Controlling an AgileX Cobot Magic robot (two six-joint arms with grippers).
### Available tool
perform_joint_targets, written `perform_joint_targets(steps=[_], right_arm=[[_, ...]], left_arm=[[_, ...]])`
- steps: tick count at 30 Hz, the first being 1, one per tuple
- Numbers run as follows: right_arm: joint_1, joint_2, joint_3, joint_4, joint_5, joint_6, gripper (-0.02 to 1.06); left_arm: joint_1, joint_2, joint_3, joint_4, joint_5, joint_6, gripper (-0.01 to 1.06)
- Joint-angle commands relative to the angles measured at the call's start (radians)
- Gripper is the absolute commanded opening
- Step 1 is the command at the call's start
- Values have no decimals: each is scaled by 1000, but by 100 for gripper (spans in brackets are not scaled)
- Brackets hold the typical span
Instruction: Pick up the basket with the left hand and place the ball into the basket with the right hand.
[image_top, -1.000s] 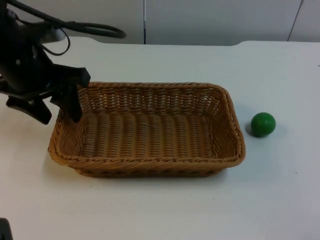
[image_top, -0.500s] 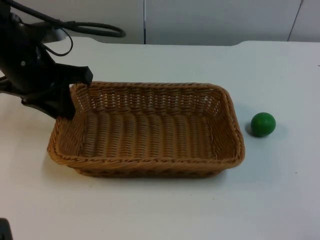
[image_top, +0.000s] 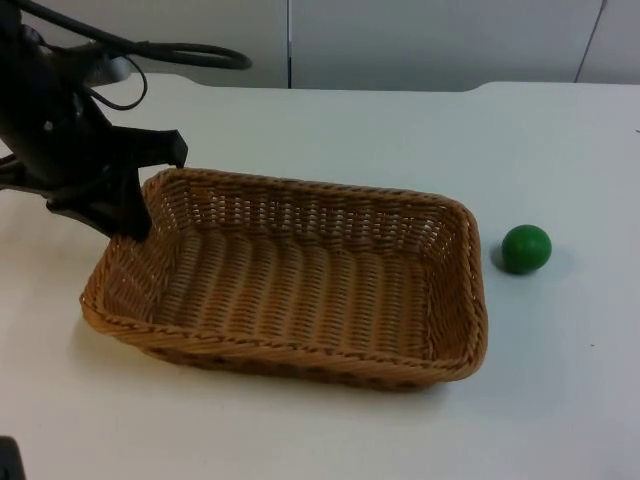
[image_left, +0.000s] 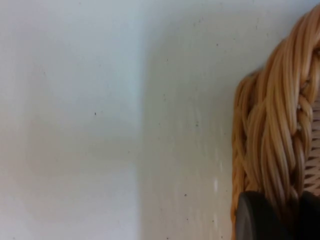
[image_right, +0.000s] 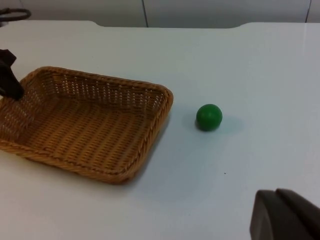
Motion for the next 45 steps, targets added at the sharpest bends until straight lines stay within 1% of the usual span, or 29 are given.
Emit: perform_joint_targets(steps=[1, 7, 8, 9, 11, 17, 20, 23, 29, 40, 45], right_arm=[[2, -3, 5, 0, -8, 2, 0], [2, -3, 5, 0, -8, 2, 0], [2, -3, 5, 0, -8, 2, 0], [2, -3, 5, 0, -8, 2, 0], [2, -3, 5, 0, -8, 2, 0], [2, -3, 5, 0, -8, 2, 0], [2, -3, 5, 0, -8, 2, 0], [2, -3, 5, 0, -8, 2, 0], [2, -3, 5, 0, -8, 2, 0], [2, -3, 5, 0, -8, 2, 0], [2, -3, 5, 0, -8, 2, 0]], left_arm=[[-6, 1, -2, -16, 16, -9, 0], [-6, 1, -11, -76, 34, -9, 0], [-6, -1, -20, -79, 46, -9, 0], [-6, -5, -50, -79, 85, -9, 0], [-6, -20, -85, -87, 120, -12, 0], [-6, -65, -103, -103, 136, -35, 0], [-1, -100, -103, -105, 190, -35, 0], [9, -127, -103, -127, 210, -35, 0], [53, -198, -103, -198, 231, -25, 0], [71, -221, -103, -219, 261, -12, 0], [120, -221, -103, -226, 276, -5, 0]])
